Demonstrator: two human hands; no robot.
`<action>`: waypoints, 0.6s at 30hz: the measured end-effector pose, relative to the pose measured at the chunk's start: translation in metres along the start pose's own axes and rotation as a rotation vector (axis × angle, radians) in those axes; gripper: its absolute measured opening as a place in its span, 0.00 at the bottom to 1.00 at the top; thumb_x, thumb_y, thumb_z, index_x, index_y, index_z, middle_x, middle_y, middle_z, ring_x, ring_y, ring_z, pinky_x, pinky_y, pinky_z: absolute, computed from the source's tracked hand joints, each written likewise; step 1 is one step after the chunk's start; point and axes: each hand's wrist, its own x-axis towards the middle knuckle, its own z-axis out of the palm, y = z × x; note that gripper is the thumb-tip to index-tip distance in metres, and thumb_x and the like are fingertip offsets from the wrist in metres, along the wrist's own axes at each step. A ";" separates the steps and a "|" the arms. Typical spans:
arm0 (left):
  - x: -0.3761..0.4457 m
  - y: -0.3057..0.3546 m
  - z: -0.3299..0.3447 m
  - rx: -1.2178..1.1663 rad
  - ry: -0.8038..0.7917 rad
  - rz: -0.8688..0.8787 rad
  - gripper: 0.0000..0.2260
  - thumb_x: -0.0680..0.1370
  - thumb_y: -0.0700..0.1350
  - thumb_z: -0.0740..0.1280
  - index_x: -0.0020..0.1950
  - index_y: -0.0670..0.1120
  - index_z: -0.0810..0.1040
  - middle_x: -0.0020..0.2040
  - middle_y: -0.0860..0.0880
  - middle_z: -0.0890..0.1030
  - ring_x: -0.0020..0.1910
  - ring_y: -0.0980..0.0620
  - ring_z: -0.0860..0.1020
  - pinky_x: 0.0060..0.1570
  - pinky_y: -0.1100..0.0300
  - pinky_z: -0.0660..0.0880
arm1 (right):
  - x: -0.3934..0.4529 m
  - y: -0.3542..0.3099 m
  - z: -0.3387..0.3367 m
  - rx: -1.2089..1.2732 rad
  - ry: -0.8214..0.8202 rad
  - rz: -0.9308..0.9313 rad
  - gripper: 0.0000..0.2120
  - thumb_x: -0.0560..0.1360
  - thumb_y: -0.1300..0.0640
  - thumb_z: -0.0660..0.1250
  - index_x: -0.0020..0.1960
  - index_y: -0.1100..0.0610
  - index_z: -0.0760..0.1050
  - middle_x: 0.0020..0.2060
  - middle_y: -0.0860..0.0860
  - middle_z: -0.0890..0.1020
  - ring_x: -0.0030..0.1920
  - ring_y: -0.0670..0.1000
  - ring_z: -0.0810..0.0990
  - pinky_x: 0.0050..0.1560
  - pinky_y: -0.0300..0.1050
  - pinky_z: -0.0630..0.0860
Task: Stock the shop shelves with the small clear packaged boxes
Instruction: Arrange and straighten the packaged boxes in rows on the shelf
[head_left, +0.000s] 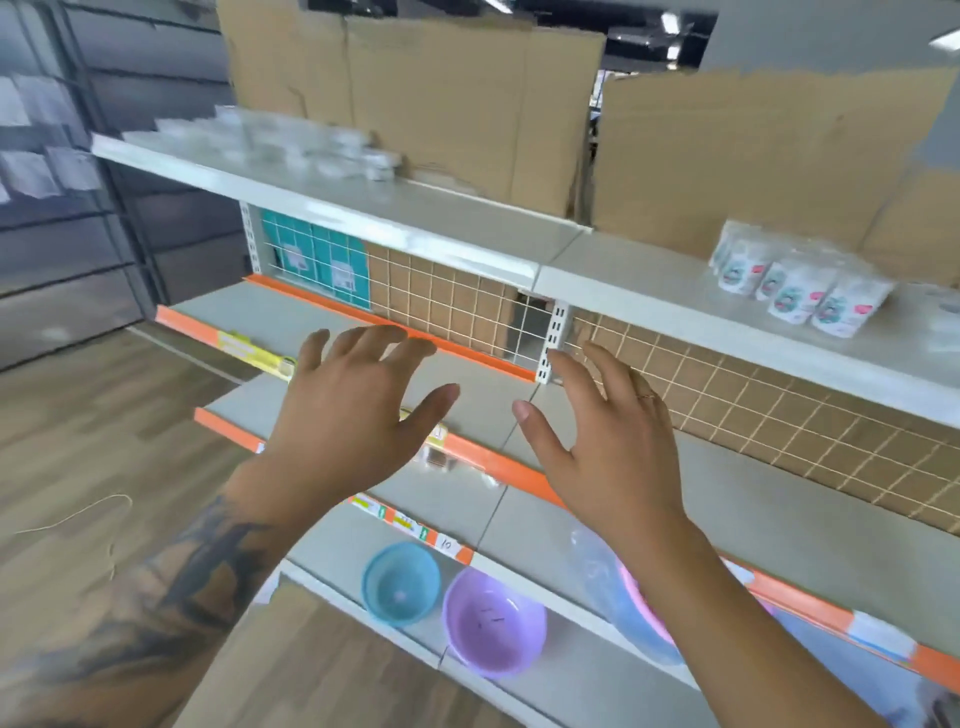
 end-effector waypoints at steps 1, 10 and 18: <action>-0.004 -0.015 -0.004 0.003 0.005 -0.031 0.25 0.79 0.68 0.56 0.67 0.55 0.78 0.67 0.50 0.79 0.66 0.42 0.77 0.71 0.38 0.66 | 0.005 -0.015 0.008 0.014 0.000 -0.023 0.26 0.79 0.34 0.59 0.71 0.47 0.73 0.72 0.52 0.72 0.69 0.59 0.73 0.67 0.57 0.70; -0.021 -0.137 -0.005 0.036 0.036 -0.176 0.24 0.81 0.68 0.55 0.67 0.56 0.77 0.67 0.51 0.78 0.65 0.44 0.77 0.68 0.43 0.67 | 0.059 -0.127 0.091 0.153 0.001 -0.153 0.24 0.78 0.40 0.65 0.70 0.49 0.74 0.71 0.52 0.73 0.68 0.58 0.73 0.66 0.56 0.71; 0.023 -0.250 0.011 0.113 -0.016 -0.222 0.24 0.80 0.69 0.53 0.67 0.57 0.76 0.66 0.53 0.78 0.64 0.46 0.77 0.67 0.45 0.68 | 0.129 -0.222 0.191 0.366 -0.019 -0.188 0.23 0.78 0.43 0.64 0.70 0.50 0.75 0.73 0.52 0.72 0.71 0.58 0.72 0.68 0.56 0.72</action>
